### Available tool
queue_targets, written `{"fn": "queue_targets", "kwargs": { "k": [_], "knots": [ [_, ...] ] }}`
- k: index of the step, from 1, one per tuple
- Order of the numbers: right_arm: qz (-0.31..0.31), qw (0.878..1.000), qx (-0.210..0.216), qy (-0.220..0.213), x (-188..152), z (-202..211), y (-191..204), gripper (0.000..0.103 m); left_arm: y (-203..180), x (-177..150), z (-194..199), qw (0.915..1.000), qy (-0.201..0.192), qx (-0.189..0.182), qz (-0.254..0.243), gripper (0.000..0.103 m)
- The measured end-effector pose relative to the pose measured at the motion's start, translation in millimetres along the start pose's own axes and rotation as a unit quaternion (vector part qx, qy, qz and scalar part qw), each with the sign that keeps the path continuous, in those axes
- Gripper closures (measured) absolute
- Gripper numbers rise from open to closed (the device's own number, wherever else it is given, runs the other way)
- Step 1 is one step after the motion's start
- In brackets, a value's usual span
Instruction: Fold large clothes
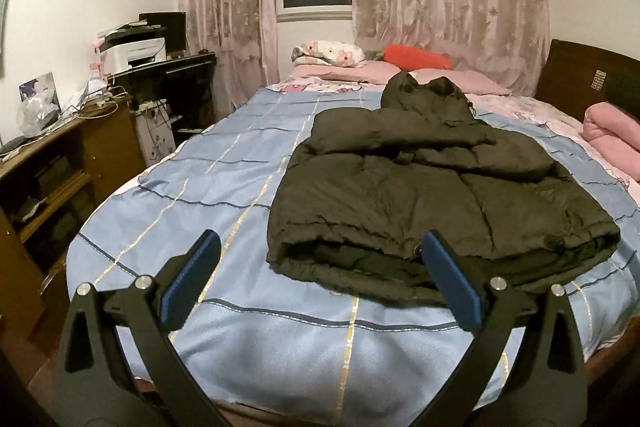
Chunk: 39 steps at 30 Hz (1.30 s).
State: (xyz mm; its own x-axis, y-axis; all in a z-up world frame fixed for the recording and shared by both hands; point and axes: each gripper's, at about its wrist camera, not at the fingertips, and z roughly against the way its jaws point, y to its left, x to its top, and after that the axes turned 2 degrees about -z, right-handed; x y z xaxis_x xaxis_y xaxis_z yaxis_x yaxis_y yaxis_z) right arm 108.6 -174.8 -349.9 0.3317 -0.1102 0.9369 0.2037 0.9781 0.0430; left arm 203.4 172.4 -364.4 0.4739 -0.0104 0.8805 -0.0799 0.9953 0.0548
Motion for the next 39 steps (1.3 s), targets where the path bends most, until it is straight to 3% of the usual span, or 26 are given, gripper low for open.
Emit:
{"fn": "queue_targets", "kwargs": {
  "k": [39],
  "knots": [
    [0.023, 0.999, -0.030, 0.025, -13.0, -16.1, 1.3, 0.001, -17.1, -6.2, -7.8, 0.9994, 0.012, -0.018, -0.027, 0.002]
  ]
}}
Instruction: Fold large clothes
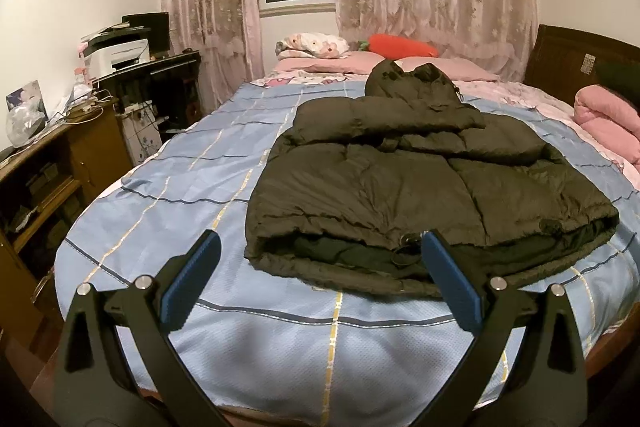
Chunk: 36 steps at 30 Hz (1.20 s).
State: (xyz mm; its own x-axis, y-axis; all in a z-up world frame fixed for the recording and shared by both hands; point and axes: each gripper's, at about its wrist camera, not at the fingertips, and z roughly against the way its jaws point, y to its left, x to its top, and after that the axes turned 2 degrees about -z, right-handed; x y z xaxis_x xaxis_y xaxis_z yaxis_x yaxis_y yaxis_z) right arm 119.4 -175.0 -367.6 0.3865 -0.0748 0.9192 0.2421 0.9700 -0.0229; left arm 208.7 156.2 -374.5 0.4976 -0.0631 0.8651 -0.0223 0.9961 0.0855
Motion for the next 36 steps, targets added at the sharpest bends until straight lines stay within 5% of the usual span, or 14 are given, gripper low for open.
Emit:
{"fn": "queue_targets", "kwargs": {
  "k": [8, 16, 21, 29, 34, 36],
  "knots": [
    [0.026, 0.999, -0.009, 0.044, -6.8, -21.2, 4.6, 0.001, -9.7, -2.2, -7.0, 0.9994, 0.021, -0.006, -0.029, 0.002],
    [-0.012, 0.988, 0.008, 0.155, 8.9, -69.3, 7.5, 0.001, -4.6, 19.3, -37.3, 0.9894, 0.122, -0.053, -0.057, 0.002],
    [-0.005, 0.978, 0.022, 0.208, 74.0, -127.4, 18.4, 0.001, 4.7, 90.7, -86.4, 0.9833, 0.150, -0.083, -0.061, 0.002],
    [0.027, 0.965, 0.060, 0.253, 218.8, -284.8, 51.4, 0.001, -18.8, 257.4, -247.7, 0.9710, 0.195, -0.113, -0.080, 0.002],
    [0.014, 0.953, 0.065, 0.294, 280.3, -400.1, 73.5, 0.001, -37.0, 329.5, -376.4, 0.9431, 0.286, -0.167, -0.031, 0.002],
    [0.007, 0.952, 0.065, 0.298, 303.2, -444.8, 81.5, 0.001, -41.9, 359.1, -424.0, 0.9414, 0.294, -0.165, -0.004, 0.002]
  ]
}}
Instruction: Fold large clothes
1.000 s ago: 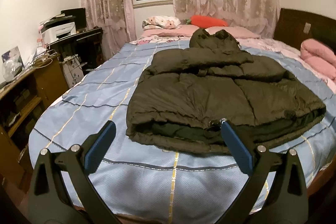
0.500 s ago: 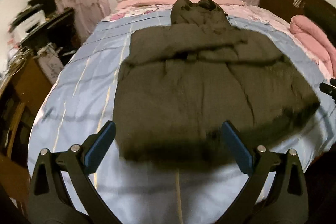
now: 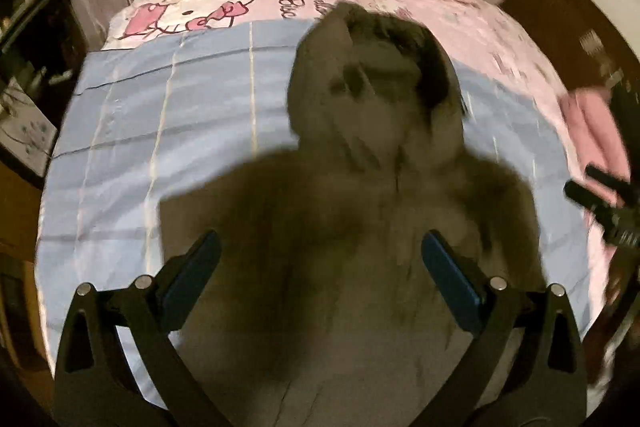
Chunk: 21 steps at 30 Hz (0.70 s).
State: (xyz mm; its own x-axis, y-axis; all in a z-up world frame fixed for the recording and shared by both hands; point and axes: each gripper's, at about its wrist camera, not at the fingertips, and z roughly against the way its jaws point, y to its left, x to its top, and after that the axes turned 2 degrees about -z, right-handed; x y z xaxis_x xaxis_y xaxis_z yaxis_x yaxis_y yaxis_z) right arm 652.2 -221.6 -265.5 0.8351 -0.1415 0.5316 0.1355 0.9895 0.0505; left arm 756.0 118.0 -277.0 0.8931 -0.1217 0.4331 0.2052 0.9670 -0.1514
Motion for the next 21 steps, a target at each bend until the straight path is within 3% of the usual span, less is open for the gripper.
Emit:
{"fn": "queue_targets", "kwargs": {
  "k": [4, 8, 12, 16, 18, 19, 20, 21],
  "knots": [
    [-0.019, 1.000, -0.008, 0.004, 73.7, -51.8, -0.9, 0.001, 3.0, 78.9, -37.8, 0.9991, -0.014, 0.022, 0.033, 0.002],
    [-0.039, 0.999, -0.019, 0.016, 118.4, -102.2, -3.9, 0.001, -5.1, 137.4, -73.1, 0.9981, -0.012, 0.047, 0.038, 0.002],
    [-0.033, 0.999, -0.030, 0.021, 148.7, -149.4, 1.3, 0.001, -28.9, 171.9, -115.0, 0.9974, -0.009, 0.071, -0.002, 0.002],
    [-0.017, 0.998, -0.041, 0.033, 166.9, -192.2, 5.9, 0.001, -46.0, 187.6, -166.0, 0.9908, 0.006, 0.127, -0.047, 0.002],
    [-0.017, 0.998, -0.055, 0.029, 171.6, -210.1, 5.0, 0.001, -45.6, 192.6, -184.7, 0.9913, 0.010, 0.123, -0.045, 0.002],
    [-0.018, 0.997, -0.064, 0.032, 172.7, -220.7, 3.3, 0.006, -45.4, 194.8, -194.5, 0.9909, 0.012, 0.126, -0.044, 0.004],
    [-0.017, 0.997, -0.066, 0.041, 172.9, -229.8, 2.1, 0.023, -44.1, 195.2, -202.0, 0.9901, 0.012, 0.133, -0.044, 0.006],
    [-0.018, 0.996, -0.068, 0.050, 174.8, -237.5, 1.3, 0.038, -41.9, 195.0, -209.8, 0.9887, 0.017, 0.143, -0.043, 0.023]
  ]
}}
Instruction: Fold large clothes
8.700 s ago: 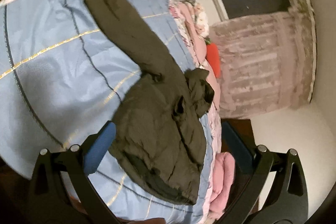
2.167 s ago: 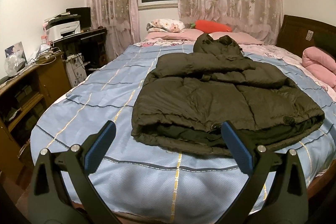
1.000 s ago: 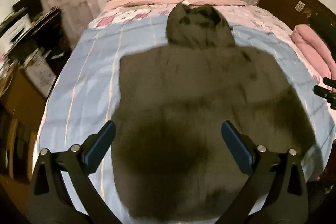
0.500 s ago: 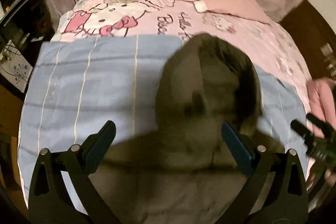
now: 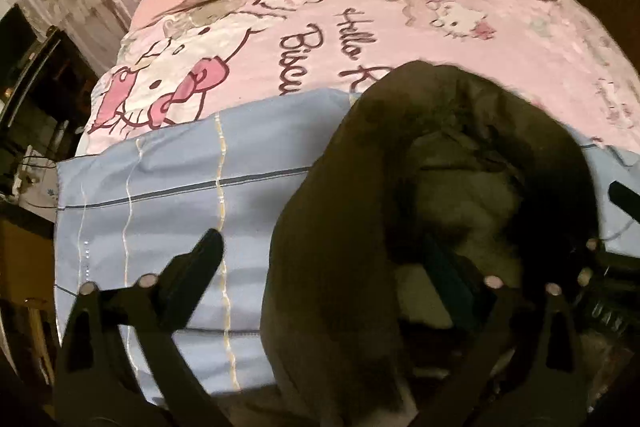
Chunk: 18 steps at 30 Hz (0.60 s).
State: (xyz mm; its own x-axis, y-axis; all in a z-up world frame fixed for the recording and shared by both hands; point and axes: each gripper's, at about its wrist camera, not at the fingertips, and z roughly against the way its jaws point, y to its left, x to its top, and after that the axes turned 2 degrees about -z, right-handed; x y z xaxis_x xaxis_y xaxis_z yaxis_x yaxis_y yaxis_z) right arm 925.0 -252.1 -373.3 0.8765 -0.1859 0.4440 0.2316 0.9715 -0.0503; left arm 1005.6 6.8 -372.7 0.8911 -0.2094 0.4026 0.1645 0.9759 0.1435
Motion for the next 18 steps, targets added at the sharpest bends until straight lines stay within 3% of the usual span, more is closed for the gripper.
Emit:
{"fn": "queue_targets", "kwargs": {
  "k": [1, 2, 5, 8, 12, 15, 18],
  "knots": [
    [-0.004, 1.000, 0.001, 0.008, 1.7, -6.3, -1.7, 0.069, 0.4, -0.8, -11.6, 0.9998, 0.017, 0.008, 0.001, 0.070],
    [-0.008, 1.000, 0.004, 0.012, 2.3, -9.4, -4.0, 0.083, 3.1, -2.6, -19.5, 0.9994, 0.032, 0.005, 0.007, 0.080],
    [-0.010, 1.000, 0.016, 0.002, -3.8, -7.4, -9.8, 0.094, 9.3, -13.5, -24.6, 0.9993, 0.033, -0.008, 0.016, 0.087],
    [-0.021, 0.999, 0.033, -0.029, -16.6, 9.9, -18.1, 0.096, 24.8, -26.8, -10.8, 0.9975, 0.020, -0.036, 0.057, 0.089],
    [-0.029, 0.994, 0.055, -0.094, -43.8, 54.9, -31.6, 0.096, 31.1, -52.7, 26.6, 0.9937, -0.013, -0.089, 0.067, 0.089],
    [-0.036, 0.987, 0.072, -0.142, -81.7, 99.8, -47.4, 0.096, 40.9, -90.7, 68.2, 0.9861, -0.037, -0.136, 0.089, 0.089],
    [-0.056, 0.977, 0.098, -0.180, -130.3, 138.8, -66.3, 0.096, 55.8, -149.0, 114.3, 0.9709, -0.081, -0.190, 0.122, 0.088]
  ]
}}
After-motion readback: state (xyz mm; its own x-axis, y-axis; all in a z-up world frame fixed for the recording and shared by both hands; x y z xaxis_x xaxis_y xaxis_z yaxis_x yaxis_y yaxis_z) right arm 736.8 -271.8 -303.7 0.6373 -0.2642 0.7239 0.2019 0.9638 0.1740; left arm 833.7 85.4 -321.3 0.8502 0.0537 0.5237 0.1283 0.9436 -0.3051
